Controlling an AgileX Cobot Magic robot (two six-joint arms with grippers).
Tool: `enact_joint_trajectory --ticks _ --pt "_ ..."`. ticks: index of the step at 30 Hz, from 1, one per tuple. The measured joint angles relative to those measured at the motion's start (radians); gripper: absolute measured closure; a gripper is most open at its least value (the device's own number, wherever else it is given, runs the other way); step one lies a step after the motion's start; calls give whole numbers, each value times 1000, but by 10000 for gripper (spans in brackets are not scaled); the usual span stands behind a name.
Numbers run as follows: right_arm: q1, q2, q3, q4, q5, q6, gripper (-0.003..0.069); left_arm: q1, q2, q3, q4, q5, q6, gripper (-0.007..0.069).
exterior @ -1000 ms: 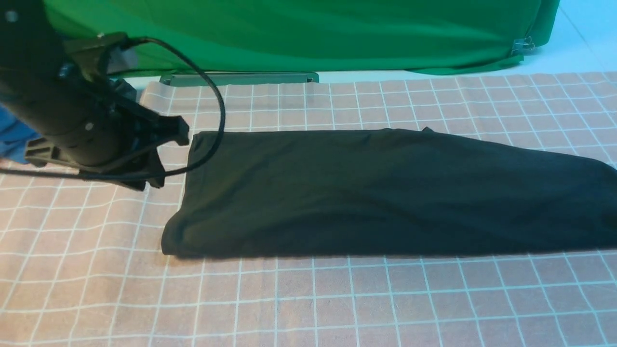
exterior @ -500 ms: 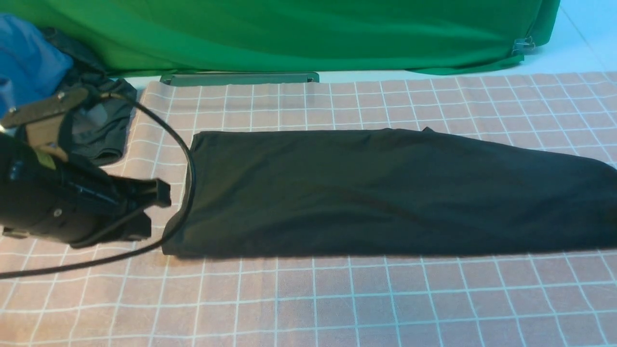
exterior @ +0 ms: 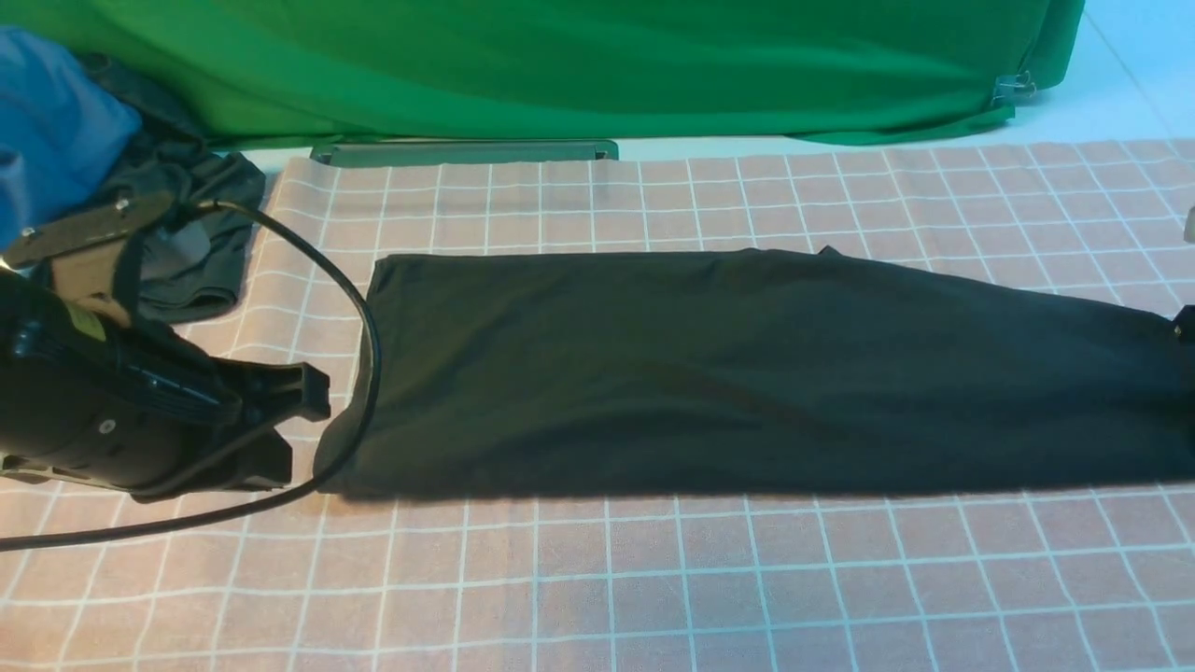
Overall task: Fold a long-sleeved shirt over a pink coffee tablecloth.
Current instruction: 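Pull the folded dark garment lengthwise by its ends to straighten it flat on the table, then fold the right end of the dark garment over onto its left end with the right gripper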
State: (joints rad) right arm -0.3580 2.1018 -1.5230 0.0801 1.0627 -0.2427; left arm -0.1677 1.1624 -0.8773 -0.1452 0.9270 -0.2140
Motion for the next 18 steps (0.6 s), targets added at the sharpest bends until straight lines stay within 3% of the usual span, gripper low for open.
enact_joint_trajectory --ticks 7,11,14,18 --pt "0 -44 -100 -73 103 74 582 0 0 0 0 14 0 612" --pt "19 -112 -187 -33 140 85 582 0 0 0 0 3 1 612" --pt "57 -159 -224 27 146 78 582 0 0 0 0 -9 3 612" --pt "209 -241 -247 98 147 78 582 0 0 -10 4 -10 4 612"
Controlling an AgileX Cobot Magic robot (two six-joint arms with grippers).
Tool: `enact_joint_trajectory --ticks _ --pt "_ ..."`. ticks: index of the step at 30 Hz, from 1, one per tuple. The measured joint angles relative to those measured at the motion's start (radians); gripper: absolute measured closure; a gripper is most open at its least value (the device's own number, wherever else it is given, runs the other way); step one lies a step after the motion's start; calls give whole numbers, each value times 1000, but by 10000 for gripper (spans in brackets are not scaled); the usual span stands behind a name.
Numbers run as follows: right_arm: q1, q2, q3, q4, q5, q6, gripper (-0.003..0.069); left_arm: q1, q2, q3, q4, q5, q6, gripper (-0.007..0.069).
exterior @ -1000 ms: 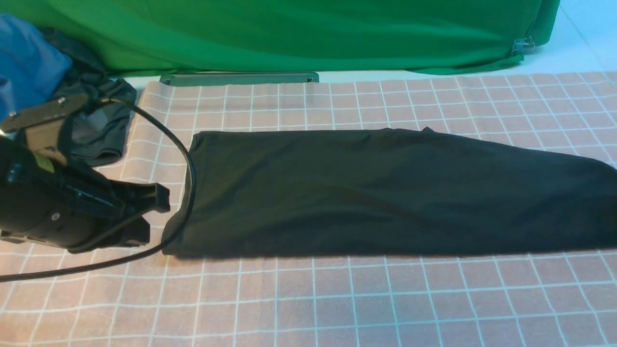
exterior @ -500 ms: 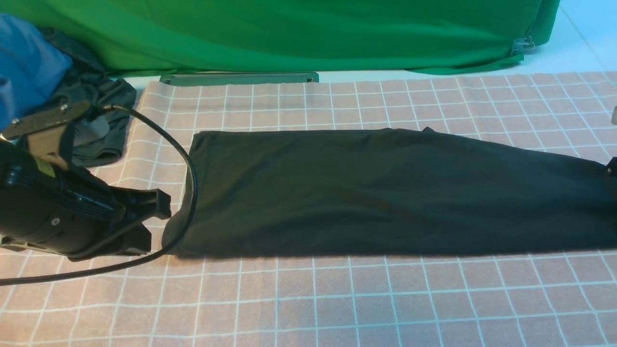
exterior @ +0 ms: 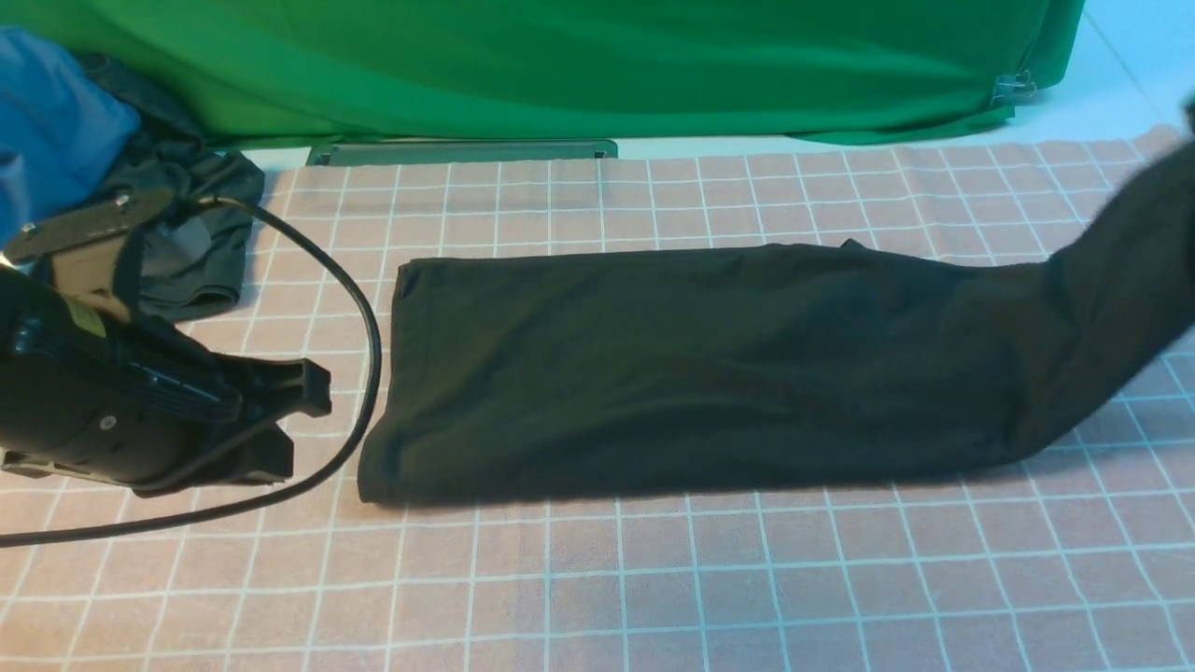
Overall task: Fold a long-sleeved shirt over a pink coffee tablecloth.
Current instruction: 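Fold the right end of the dark garment over onto its left end with the right gripper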
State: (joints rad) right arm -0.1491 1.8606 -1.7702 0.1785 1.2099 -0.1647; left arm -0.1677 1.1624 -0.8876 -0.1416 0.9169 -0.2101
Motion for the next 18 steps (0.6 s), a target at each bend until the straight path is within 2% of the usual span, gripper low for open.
enact_joint_trajectory --ticks 1,3,4,7,9,11,12,13,18 --pt "8 -2 0 2 0 0 582 0 0 -3 0 2 0 612" --pt "108 -18 -15 11 5 9 582 0 0 -29 5 11 1 612" --pt "117 -19 -17 13 5 12 582 0 0 -32 5 11 1 612" --pt "264 -22 -36 45 -14 34 582 0 0 -81 16 41 -4 612" --pt "324 -22 -37 65 -42 41 582 0 0 -104 19 56 -5 612" --pt "430 -15 -37 94 -105 62 582 0 -6 -136 22 73 -8 612" --pt "438 -14 -37 96 -110 65 582 0 -8 -140 23 75 -8 612" --pt "501 -2 -39 106 -153 86 582 0 -23 -156 23 79 -8 612" --pt "626 60 -39 121 -242 125 582 0 -71 -163 23 81 -10 612"
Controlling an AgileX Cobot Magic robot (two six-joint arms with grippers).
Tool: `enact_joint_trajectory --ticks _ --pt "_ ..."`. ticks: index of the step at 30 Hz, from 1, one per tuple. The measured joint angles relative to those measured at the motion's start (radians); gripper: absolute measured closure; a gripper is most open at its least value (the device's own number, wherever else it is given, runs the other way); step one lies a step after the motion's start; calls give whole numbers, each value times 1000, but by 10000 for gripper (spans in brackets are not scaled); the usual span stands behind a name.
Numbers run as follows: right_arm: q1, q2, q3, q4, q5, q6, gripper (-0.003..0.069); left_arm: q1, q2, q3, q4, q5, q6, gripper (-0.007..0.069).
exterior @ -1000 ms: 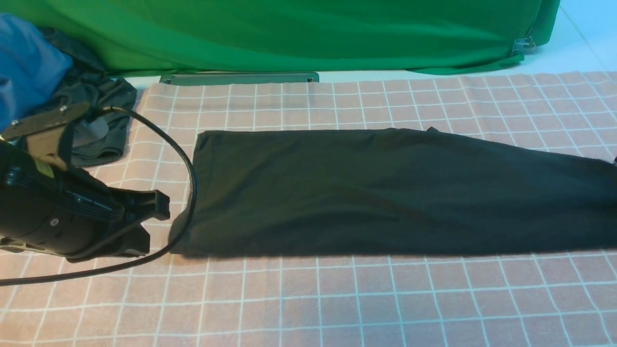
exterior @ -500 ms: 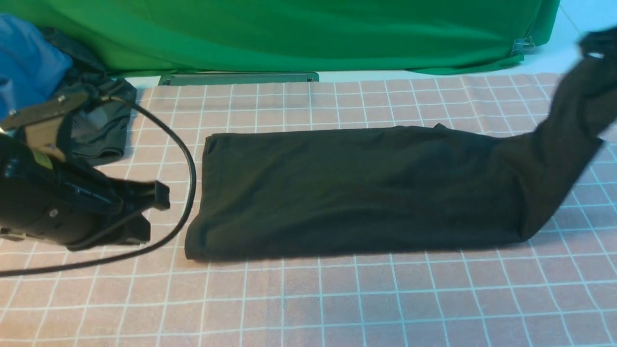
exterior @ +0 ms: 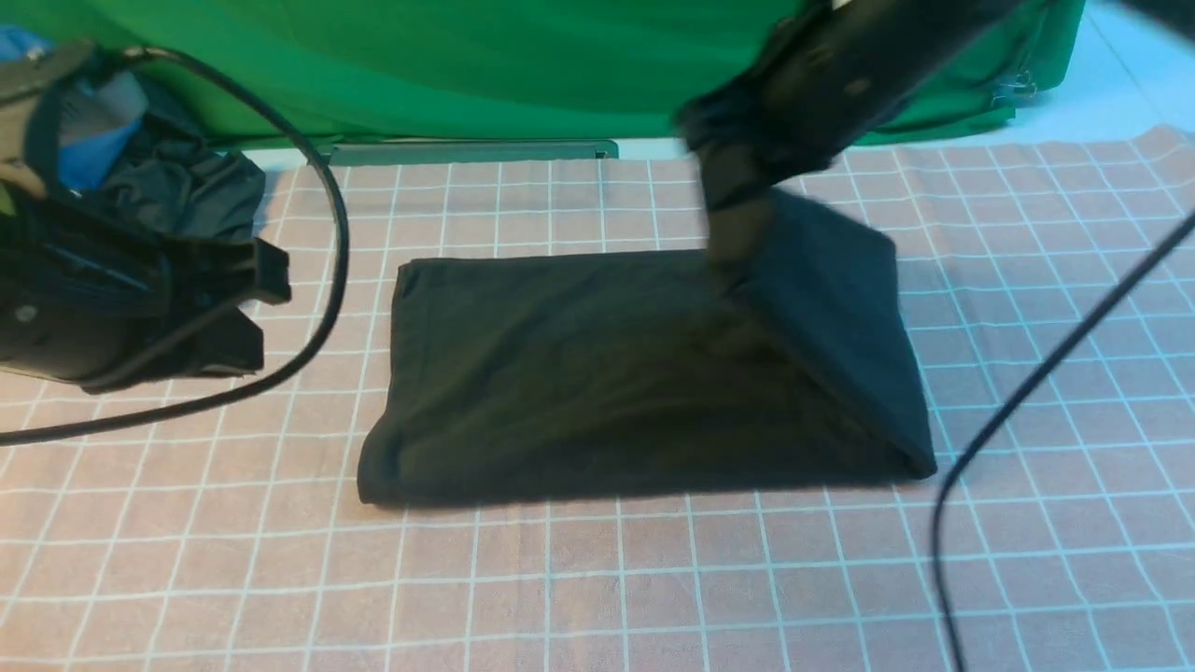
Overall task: Fold a long-sleeved shirt over a pink coffee tablecloth.
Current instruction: 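Fold the right end of the dark garment over onto its left end with the right gripper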
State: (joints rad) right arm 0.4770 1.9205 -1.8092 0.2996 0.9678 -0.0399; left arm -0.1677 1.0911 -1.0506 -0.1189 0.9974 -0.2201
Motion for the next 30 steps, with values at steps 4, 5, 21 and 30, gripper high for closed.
enact_joint_trajectory --ticks 4,5,21,30 --pt "77 58 0 51 -87 10 582 0 -35 0 0 1 0 612" --pt "90 70 0 63 -106 10 582 0 -41 0 0 2 0 612" --pt "217 239 0 208 -327 10 561 0 -62 0 1 24 0 612" --pt "257 304 0 306 -418 -17 270 0 -62 0 0 24 -1 612"
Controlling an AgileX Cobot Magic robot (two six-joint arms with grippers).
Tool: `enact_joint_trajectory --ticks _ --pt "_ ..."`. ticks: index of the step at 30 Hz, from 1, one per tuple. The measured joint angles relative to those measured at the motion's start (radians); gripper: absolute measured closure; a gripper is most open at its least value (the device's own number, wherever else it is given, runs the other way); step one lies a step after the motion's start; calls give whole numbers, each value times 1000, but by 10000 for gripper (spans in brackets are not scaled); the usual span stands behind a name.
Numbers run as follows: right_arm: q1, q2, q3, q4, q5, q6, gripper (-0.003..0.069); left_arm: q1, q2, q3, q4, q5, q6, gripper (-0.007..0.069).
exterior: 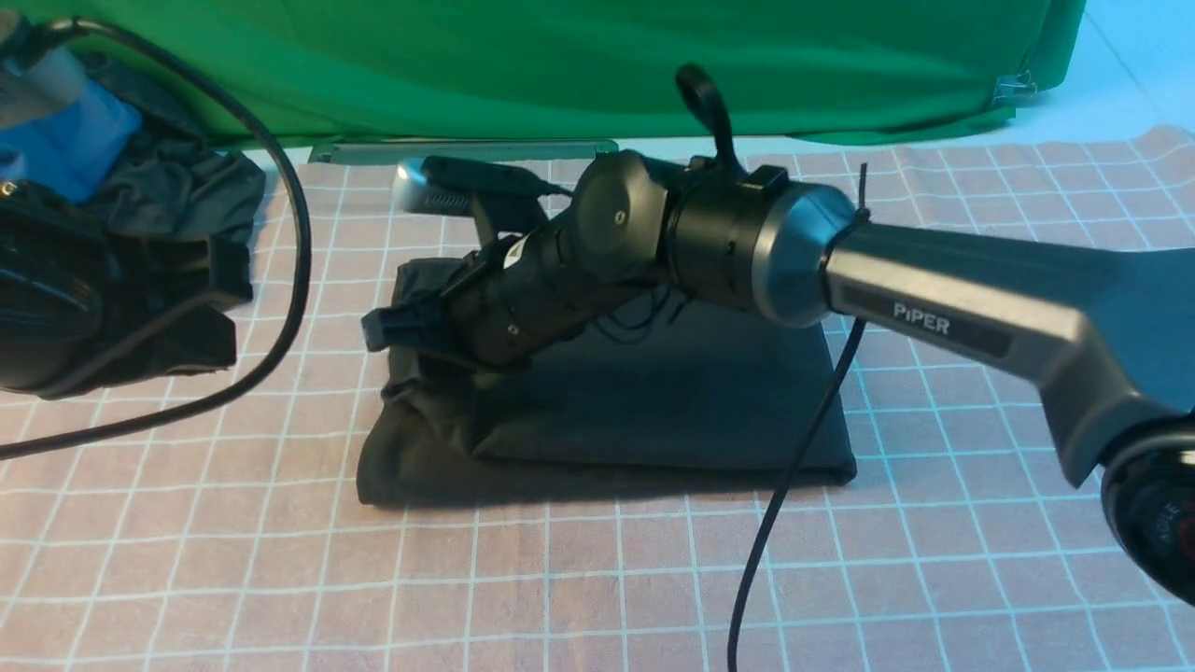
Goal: Fold a long-sleeved shirt over a pink coffee tablecloth.
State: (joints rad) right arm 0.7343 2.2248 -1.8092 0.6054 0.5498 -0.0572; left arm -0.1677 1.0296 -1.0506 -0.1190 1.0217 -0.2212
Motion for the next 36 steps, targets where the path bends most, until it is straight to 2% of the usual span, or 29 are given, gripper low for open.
enact_joint_trajectory --ticks 4,6,7,8,9,11,13,17,20,26,30,36 --pt "-22 -13 -36 -32 119 -93 263 0 0 0 -1 -5 -8 612" --pt "-64 -46 -88 -106 268 -117 321 0 1 0 -14 -27 -10 612" --pt "-69 -50 -88 -113 268 -119 329 0 1 0 -15 -27 -11 612" --pt "-110 -83 -123 -165 357 -127 409 0 8 0 -30 -47 -13 612" --pt "-127 -97 -135 -189 387 -128 444 0 11 0 -36 -53 -13 612" --pt "-195 -148 -167 -266 480 -130 568 0 42 -1 -84 -82 -2 612" --pt "-254 -199 -176 -299 540 -130 613 0 86 -7 -150 -96 26 612" --pt "-372 -290 -162 -333 639 -130 621 -13 224 -33 -297 -130 130 612" --pt "-420 -346 -108 -340 654 -132 621 -67 338 -57 -311 -183 161 612" --pt "-439 -405 32 -339 667 -163 621 -145 577 -128 -263 -283 123 612" --pt "-434 -404 128 -336 645 -181 621 -137 710 -172 -215 -300 69 612" --pt "-429 -404 227 -288 561 -182 621 -103 792 -174 -95 -228 -35 612"
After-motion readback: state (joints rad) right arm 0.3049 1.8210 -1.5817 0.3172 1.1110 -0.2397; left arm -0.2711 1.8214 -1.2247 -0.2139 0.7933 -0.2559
